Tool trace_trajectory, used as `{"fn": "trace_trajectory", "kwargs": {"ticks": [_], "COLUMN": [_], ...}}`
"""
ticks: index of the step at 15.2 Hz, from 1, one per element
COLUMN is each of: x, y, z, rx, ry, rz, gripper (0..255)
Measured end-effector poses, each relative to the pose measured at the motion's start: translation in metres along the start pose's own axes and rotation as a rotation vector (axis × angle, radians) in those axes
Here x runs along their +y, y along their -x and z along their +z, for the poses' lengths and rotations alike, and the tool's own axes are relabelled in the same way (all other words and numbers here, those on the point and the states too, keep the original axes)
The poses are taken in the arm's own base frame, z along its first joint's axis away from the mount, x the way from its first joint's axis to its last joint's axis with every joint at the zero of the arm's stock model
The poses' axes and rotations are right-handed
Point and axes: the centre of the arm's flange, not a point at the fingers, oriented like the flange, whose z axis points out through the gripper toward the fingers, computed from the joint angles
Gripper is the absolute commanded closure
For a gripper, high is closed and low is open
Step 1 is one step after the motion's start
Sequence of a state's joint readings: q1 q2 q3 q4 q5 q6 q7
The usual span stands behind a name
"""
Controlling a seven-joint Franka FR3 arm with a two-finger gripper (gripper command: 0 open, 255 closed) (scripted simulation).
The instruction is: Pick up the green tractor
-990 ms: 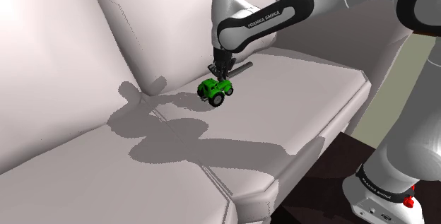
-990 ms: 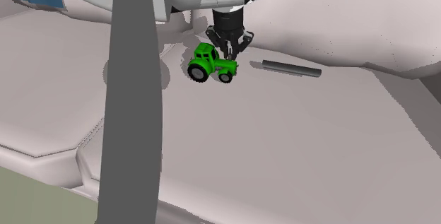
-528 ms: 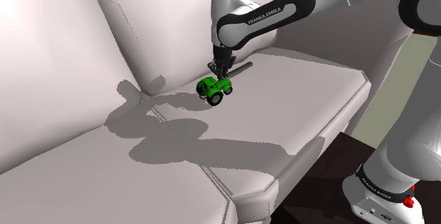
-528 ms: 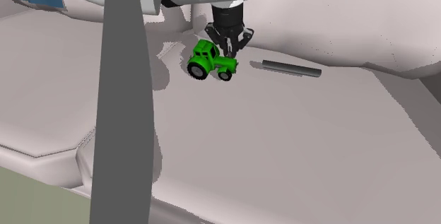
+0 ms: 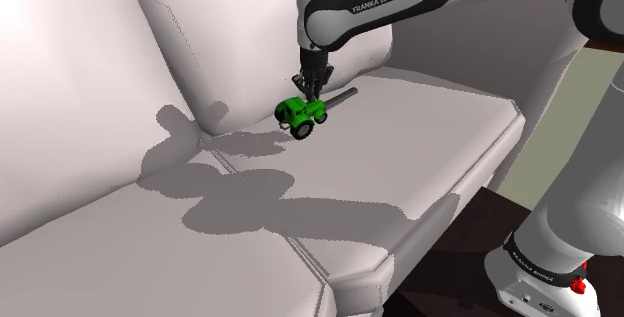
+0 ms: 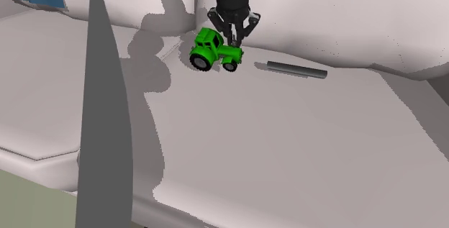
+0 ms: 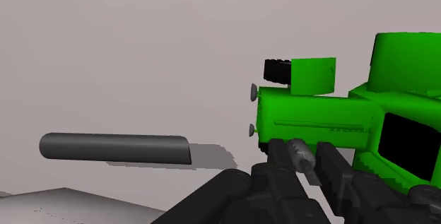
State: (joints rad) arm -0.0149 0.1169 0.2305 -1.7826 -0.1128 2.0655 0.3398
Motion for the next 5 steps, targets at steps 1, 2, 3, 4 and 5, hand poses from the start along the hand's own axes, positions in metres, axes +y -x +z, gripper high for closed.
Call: {"fn": "trace_trajectory", "kwargs": {"ticks": [1, 2, 3, 4, 5], "x": [0.001, 0.0, 0.0, 0.0, 0.0], "y": [-0.001, -0.002, -0.004, -0.004, -0.005], "z": [-0.005, -0.011, -0.016, -0.022, -0.025], "rx": [0.0, 0.0, 0.0, 0.0, 0.0], "ry": [0.0, 0.0, 0.0, 0.0, 0.0], "rz": [0.0, 0.0, 0.0, 0.0, 0.0], "gripper": [255, 255, 255, 255, 255]}}
